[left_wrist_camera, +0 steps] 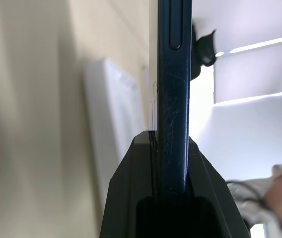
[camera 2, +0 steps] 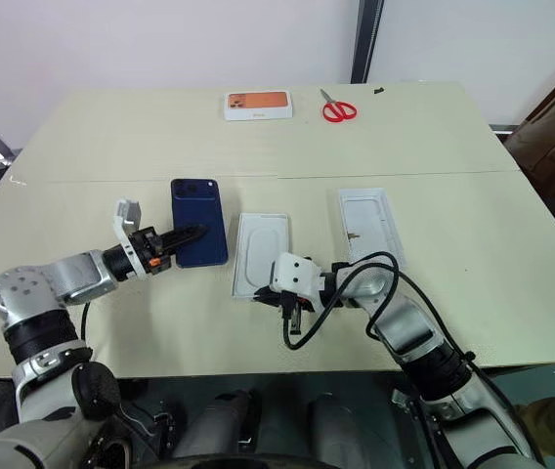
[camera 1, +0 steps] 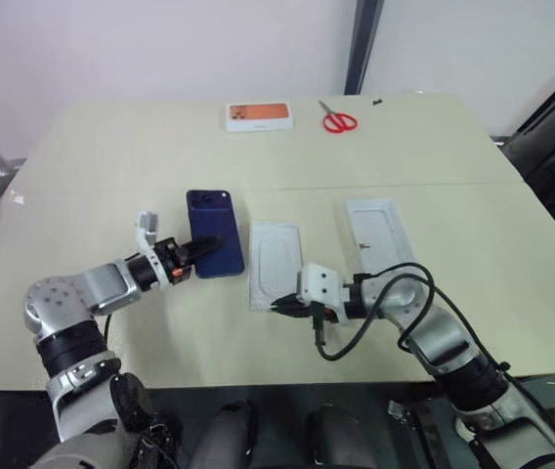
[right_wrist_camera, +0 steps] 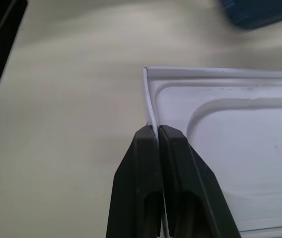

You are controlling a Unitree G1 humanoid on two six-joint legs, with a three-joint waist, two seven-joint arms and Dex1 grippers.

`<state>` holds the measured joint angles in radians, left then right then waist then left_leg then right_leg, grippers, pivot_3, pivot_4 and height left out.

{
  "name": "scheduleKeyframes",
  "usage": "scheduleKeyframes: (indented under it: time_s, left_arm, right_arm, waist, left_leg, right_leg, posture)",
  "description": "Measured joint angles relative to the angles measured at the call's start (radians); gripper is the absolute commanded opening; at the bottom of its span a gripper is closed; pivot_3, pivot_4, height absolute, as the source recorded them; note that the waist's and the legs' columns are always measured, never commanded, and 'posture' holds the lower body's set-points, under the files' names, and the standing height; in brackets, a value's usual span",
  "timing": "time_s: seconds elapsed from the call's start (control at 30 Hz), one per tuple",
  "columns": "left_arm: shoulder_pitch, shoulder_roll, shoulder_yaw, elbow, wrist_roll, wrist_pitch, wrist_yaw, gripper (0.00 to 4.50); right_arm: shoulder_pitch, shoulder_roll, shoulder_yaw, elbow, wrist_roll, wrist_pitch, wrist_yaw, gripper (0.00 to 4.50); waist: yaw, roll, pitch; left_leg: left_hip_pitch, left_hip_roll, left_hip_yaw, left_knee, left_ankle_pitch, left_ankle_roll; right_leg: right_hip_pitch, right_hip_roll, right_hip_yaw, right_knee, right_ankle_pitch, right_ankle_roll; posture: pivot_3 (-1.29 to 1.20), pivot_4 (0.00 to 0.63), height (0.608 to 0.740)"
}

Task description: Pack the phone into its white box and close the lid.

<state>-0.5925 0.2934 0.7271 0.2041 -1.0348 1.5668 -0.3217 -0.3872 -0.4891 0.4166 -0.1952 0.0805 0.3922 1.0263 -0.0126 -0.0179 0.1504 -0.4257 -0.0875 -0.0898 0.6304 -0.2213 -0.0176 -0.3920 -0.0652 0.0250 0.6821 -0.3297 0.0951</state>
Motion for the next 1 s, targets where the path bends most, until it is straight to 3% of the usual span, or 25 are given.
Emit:
scheduleKeyframes:
  time_s: [0.13,0.27,0.5,0.73,1.0]
  left_arm:
    - [-0.003,0.001,-0.001,0.022,-0.002,0.005,0.000,0.00]
    - [0.001,-0.005,-0.026,0.019,-0.002,0.014,-0.005,0.00]
    - [0.008,-0.095,-0.089,-0.007,-0.003,0.014,-0.001,0.00]
    - [0.018,-0.222,-0.165,-0.044,0.023,0.014,0.081,0.00]
    - [0.017,-0.222,-0.158,-0.097,0.022,0.027,0.125,0.00]
  right_arm:
    - [0.003,0.004,0.011,0.000,-0.001,0.012,-0.014,2.92]
    - [-0.001,0.002,-0.017,-0.003,0.031,0.018,-0.012,2.92]
    - [-0.012,-0.043,-0.208,-0.059,0.185,0.057,0.002,2.92]
    - [0.069,-0.166,-0.292,0.012,0.180,-0.001,0.011,2.92]
    - [0.064,-0.165,-0.312,0.053,0.168,-0.050,-0.010,2.92]
  waist:
    - [0.001,0.000,0.000]
    - [0.001,0.000,0.000]
    - [0.004,-0.001,0.000]
    - [-0.001,-0.002,0.001]
    - [0.003,-0.003,0.002]
  left_leg:
    - [0.000,0.000,0.000,0.000,0.000,0.000]
    - [0.000,0.000,0.000,0.000,0.000,0.000]
    - [0.000,0.000,0.000,0.000,0.000,0.000]
    - [0.000,0.000,0.001,0.000,0.000,0.001]
    - [0.000,0.001,0.001,0.001,0.000,0.000]
  right_leg:
    - [0.000,0.000,0.000,0.000,0.000,0.000]
    - [0.000,0.000,0.000,0.000,0.000,0.000]
    - [0.001,0.000,0.000,0.000,0.000,0.000]
    - [0.000,0.000,0.001,0.000,0.000,0.000]
    - [0.001,0.001,0.001,0.000,0.000,0.000]
  posture:
    - [0.00,0.150,0.734]
    - [0.00,0.150,0.734]
    - [0.00,0.150,0.734]
    - [0.00,0.150,0.734]
    - [0.00,0.150,0.734]
